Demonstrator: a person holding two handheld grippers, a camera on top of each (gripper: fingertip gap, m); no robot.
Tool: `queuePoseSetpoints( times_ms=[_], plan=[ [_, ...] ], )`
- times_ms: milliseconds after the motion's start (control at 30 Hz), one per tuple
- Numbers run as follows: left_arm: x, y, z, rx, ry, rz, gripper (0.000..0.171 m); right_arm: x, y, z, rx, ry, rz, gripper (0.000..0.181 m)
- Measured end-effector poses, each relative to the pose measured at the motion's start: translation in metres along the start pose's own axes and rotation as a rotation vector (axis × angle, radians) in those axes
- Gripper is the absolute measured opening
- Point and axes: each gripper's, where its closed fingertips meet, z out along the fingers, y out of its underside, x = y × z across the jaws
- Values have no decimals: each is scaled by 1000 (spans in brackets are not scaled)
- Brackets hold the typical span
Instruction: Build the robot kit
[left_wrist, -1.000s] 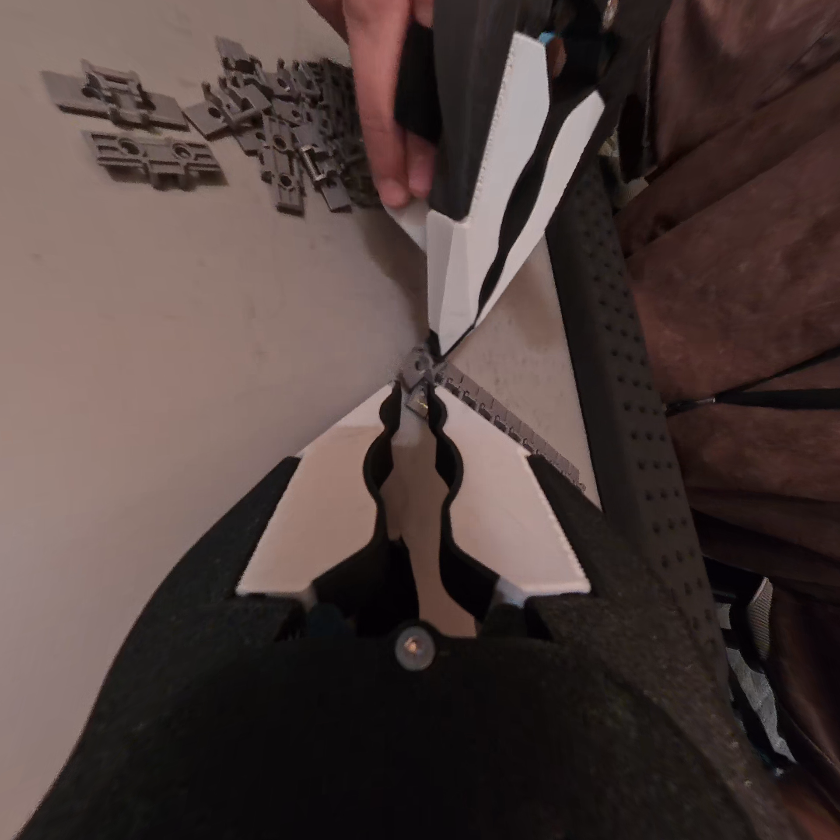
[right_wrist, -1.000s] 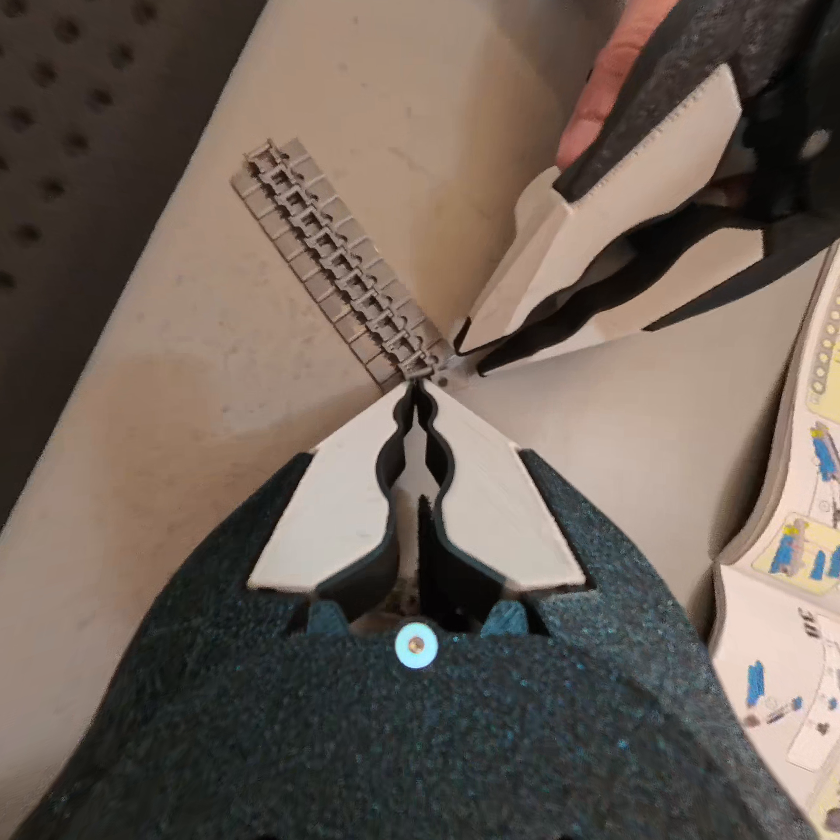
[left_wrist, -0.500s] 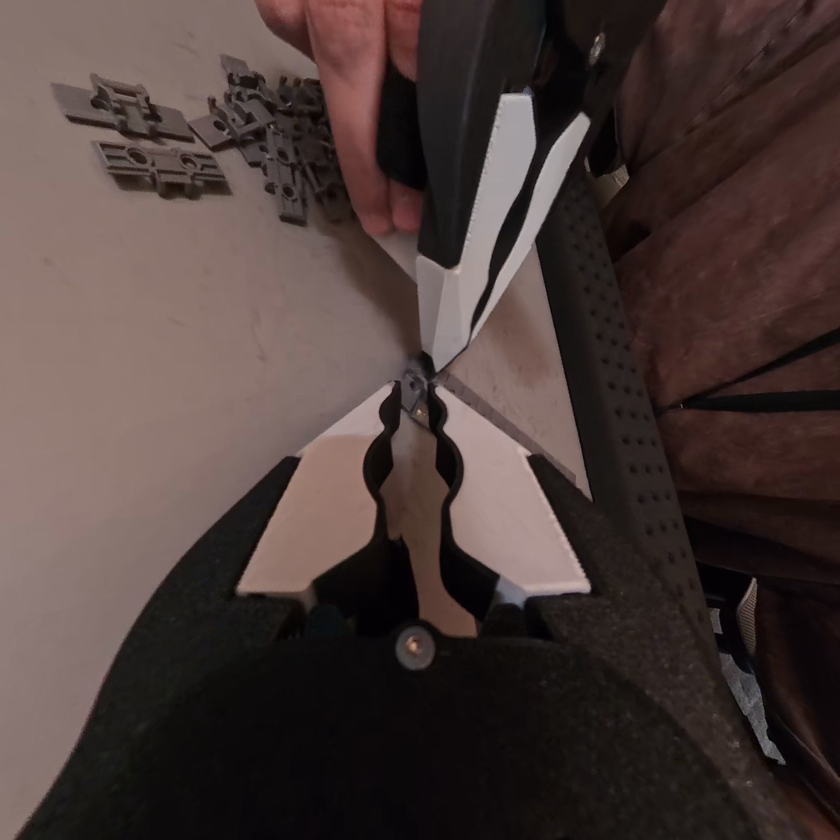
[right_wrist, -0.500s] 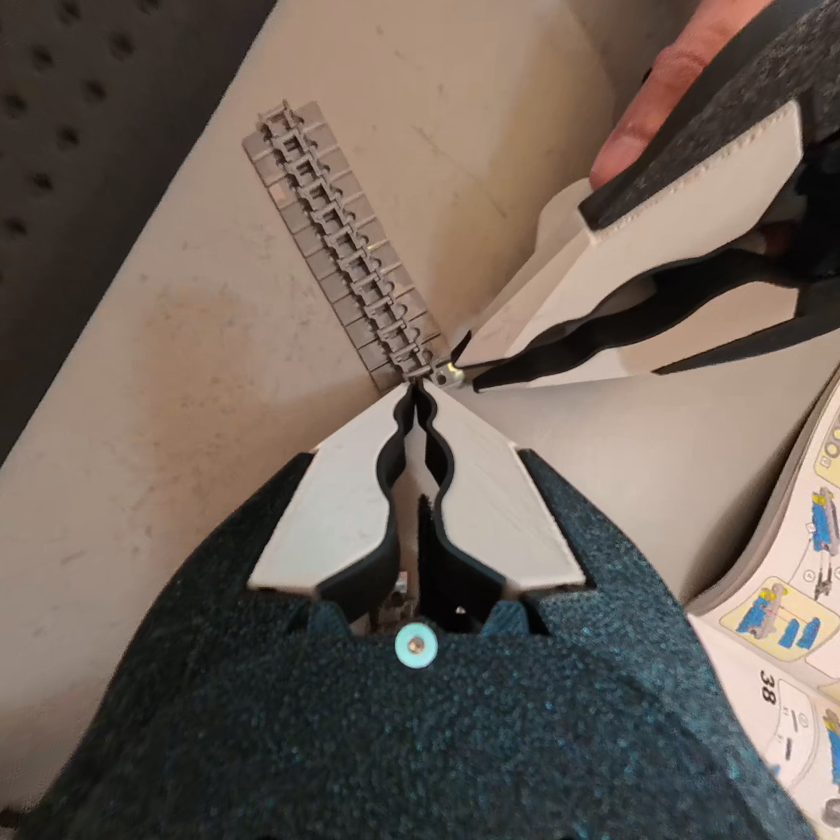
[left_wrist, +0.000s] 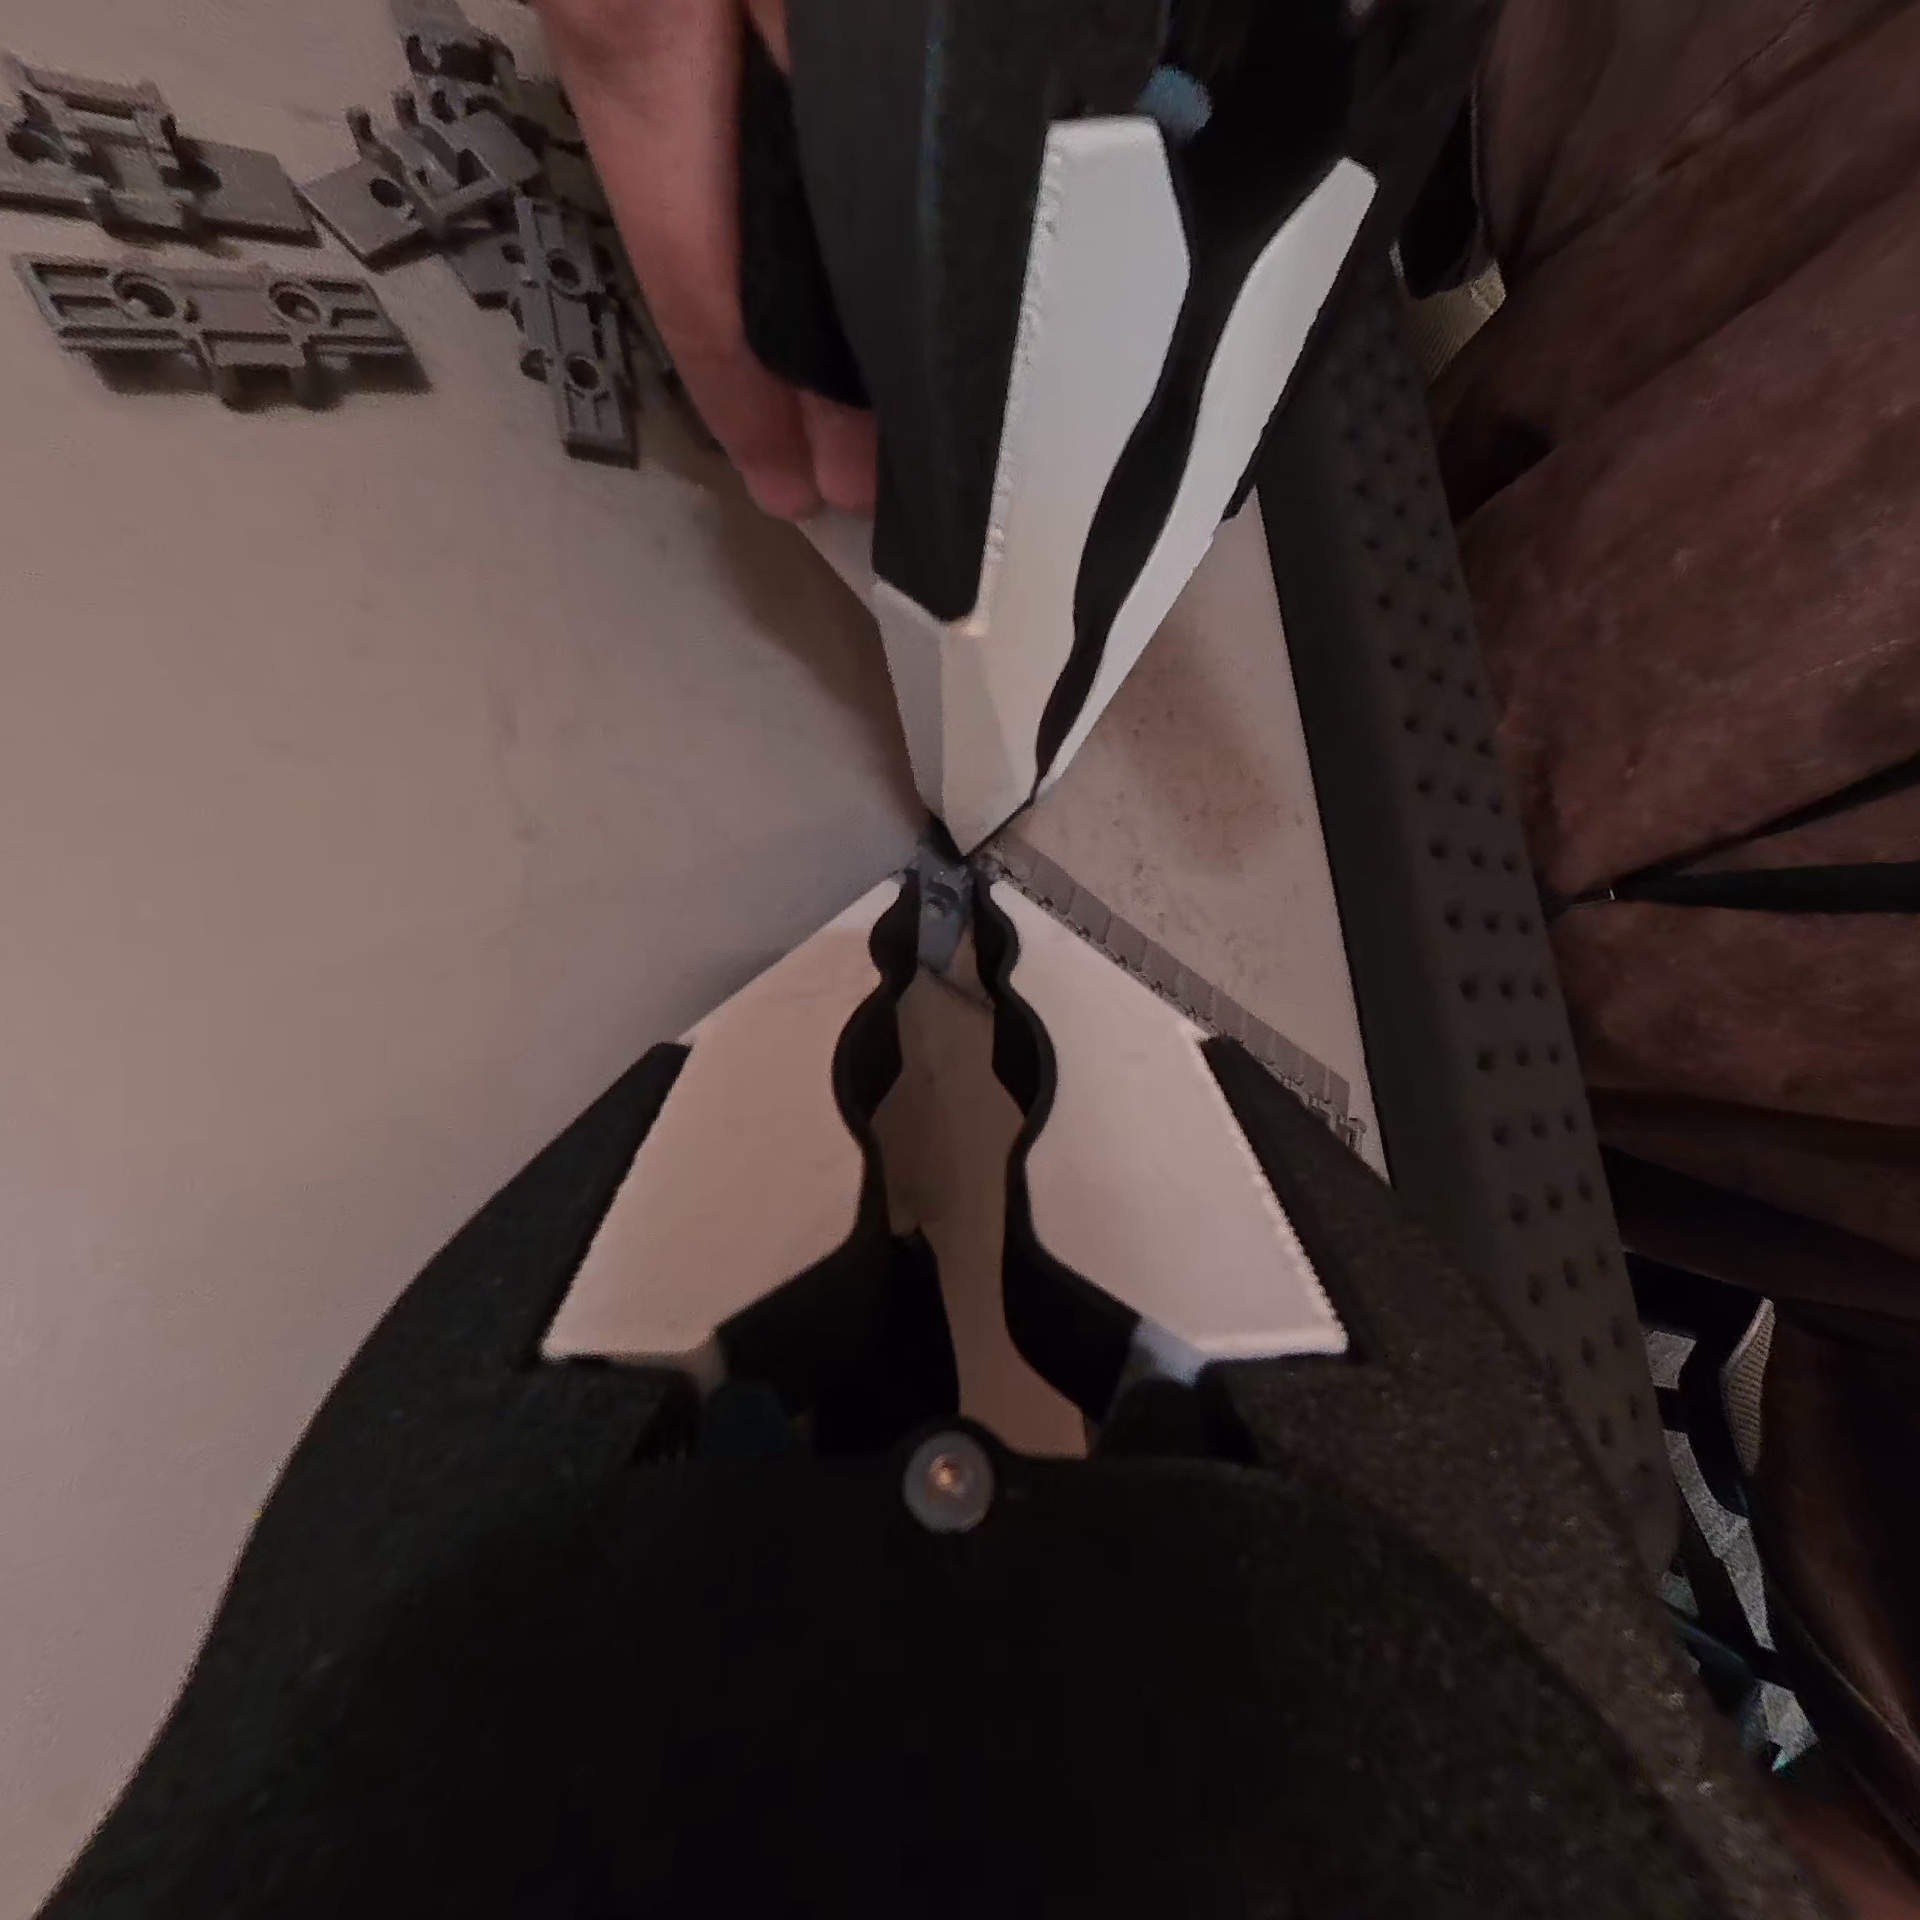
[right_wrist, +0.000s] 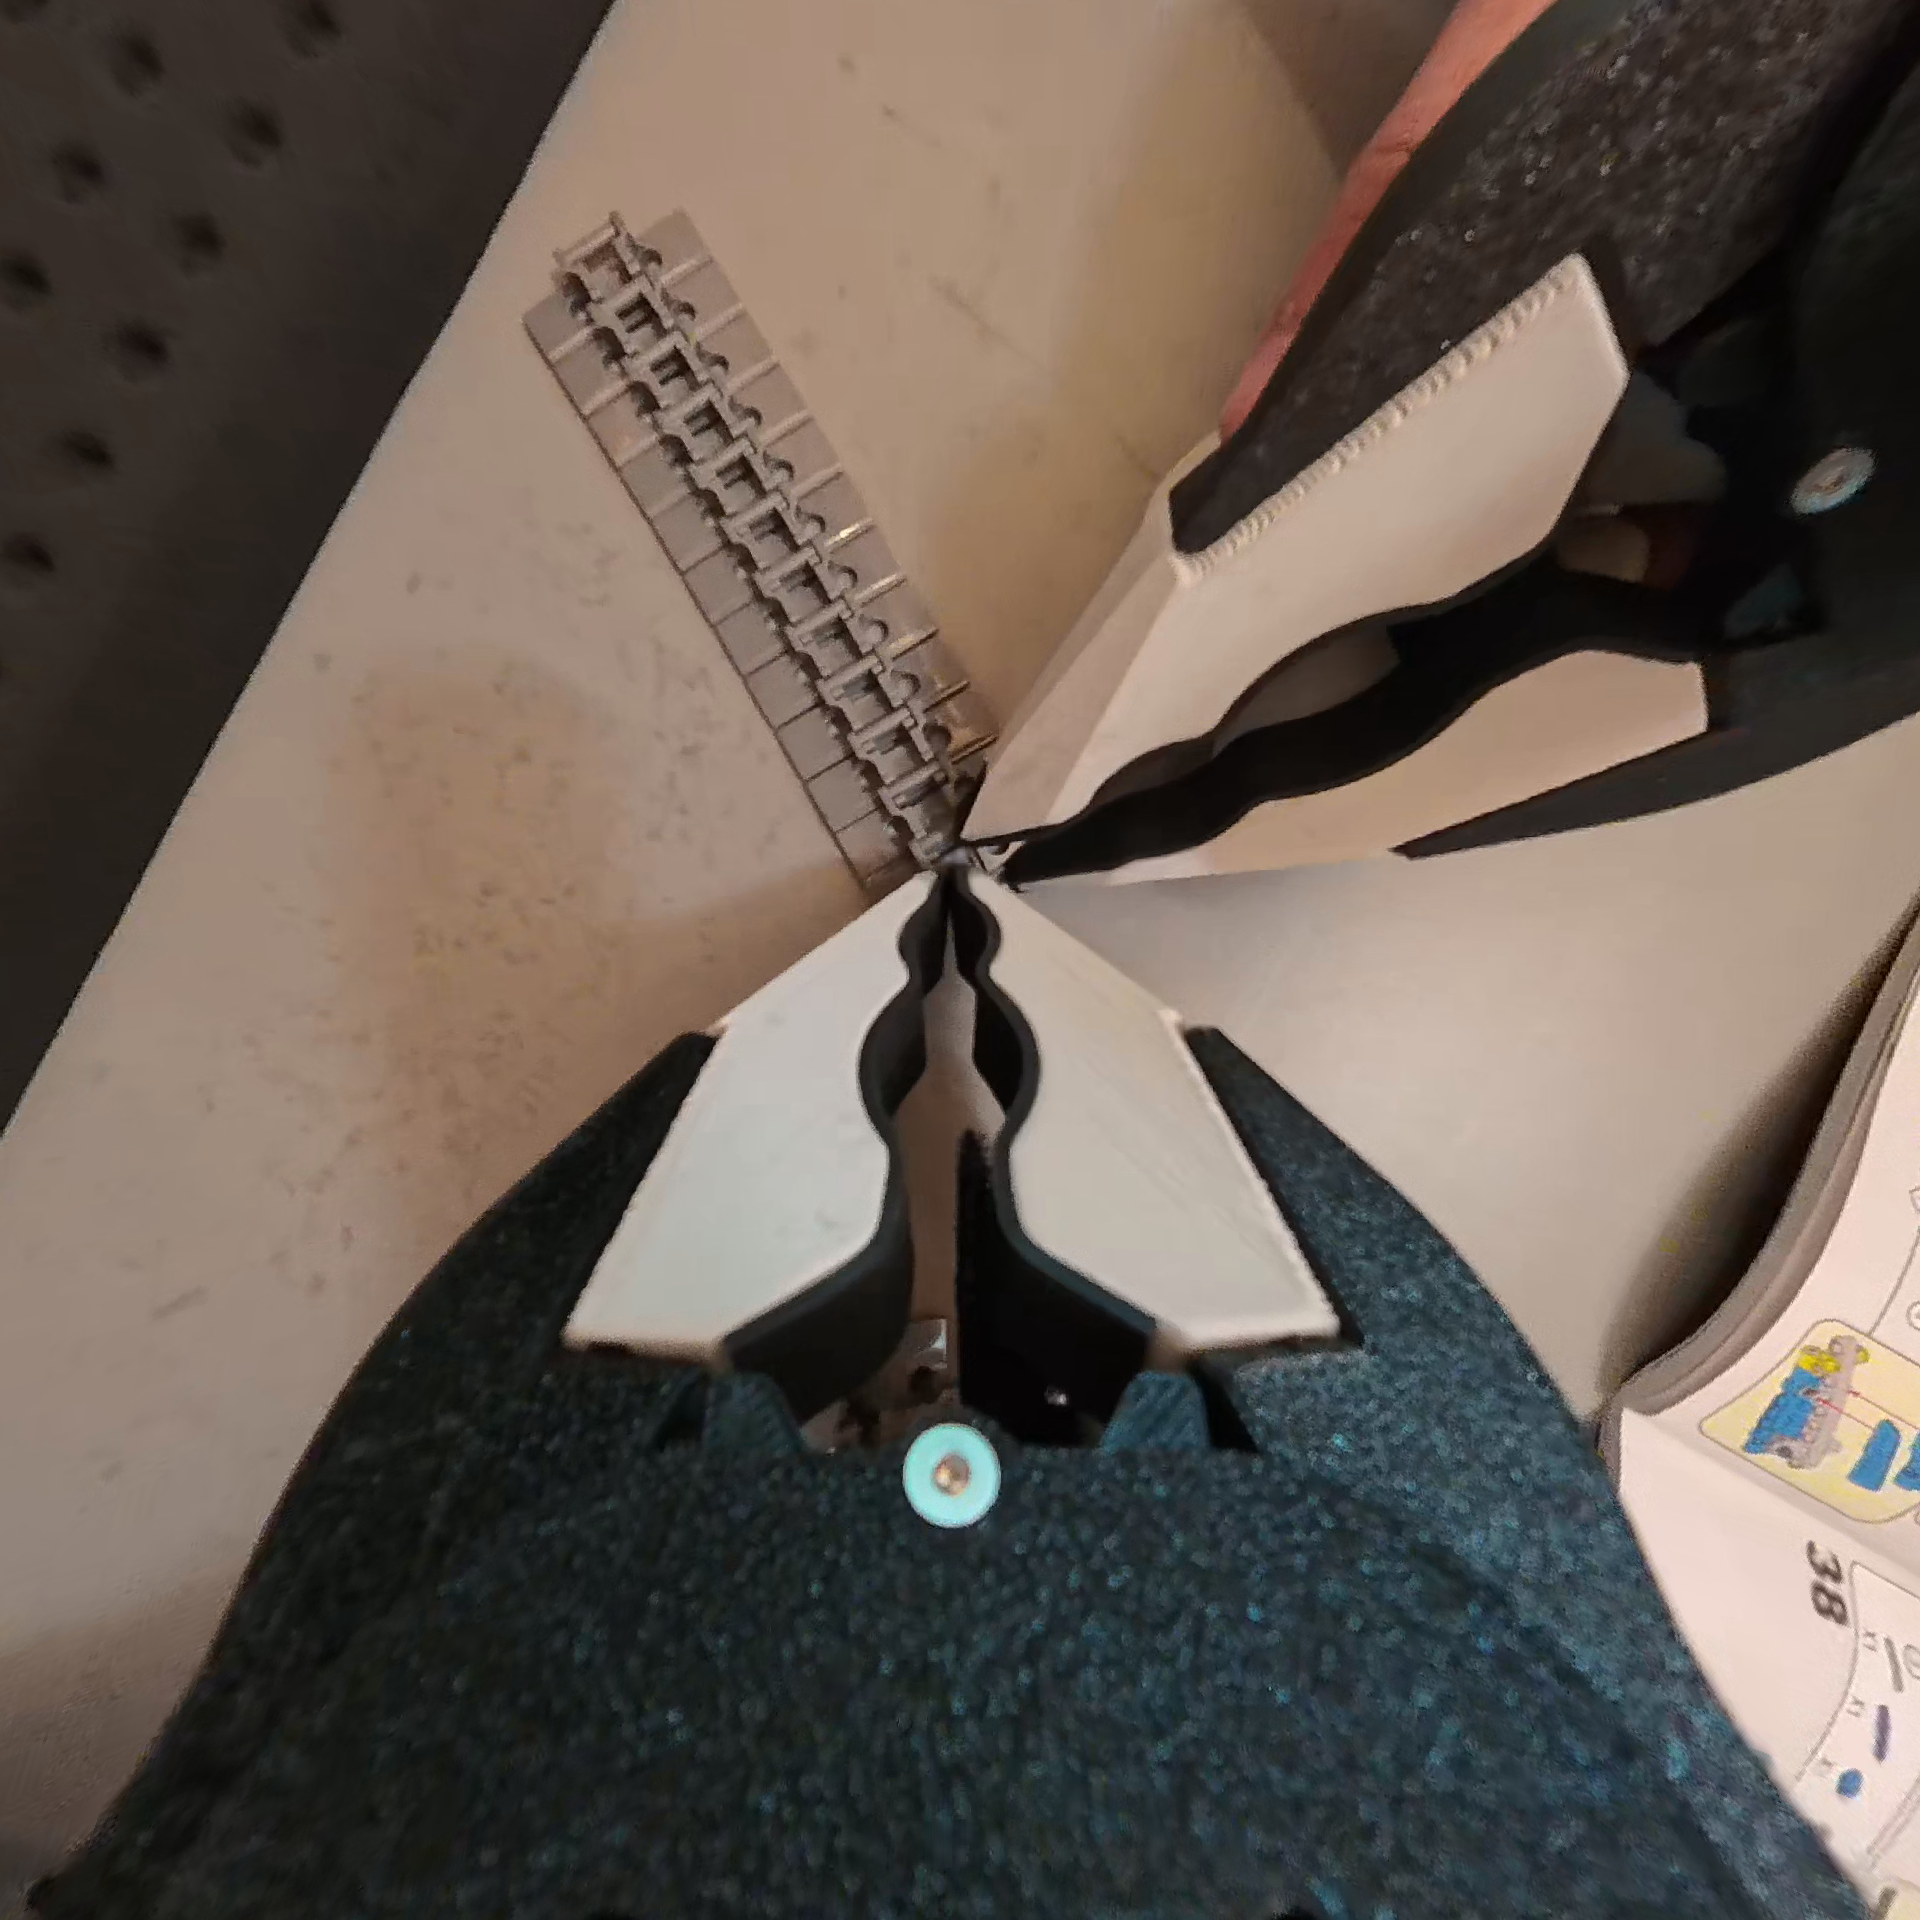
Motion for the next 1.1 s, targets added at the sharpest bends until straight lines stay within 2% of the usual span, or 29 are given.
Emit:
queuePoseSetpoints(
  times_ms=[100, 233, 333, 533, 733, 1100],
  plan=[
    [0, 0, 0, 0, -7, 7, 10, 3, -1, -6, -7, 58, 51, 0],
    [0, 0, 0, 1, -9, 10, 10, -10, -21, -7, 59, 115, 125, 0],
    [0, 0, 0, 1, -17, 18, 10, -8, -12, 1, -29, 205, 109, 0],
    [1, 1, 1, -5, -59, 69, 8, -6, -9, 7, -59, 194, 176, 0],
    [1, 1, 1, -6, -51, 63, 6, -6, -10, 7, -84, 209, 165, 0],
    [1, 1, 1, -2, -38, 52, 6, -7, -9, 7, -228, 295, 79, 0]
  ],
)
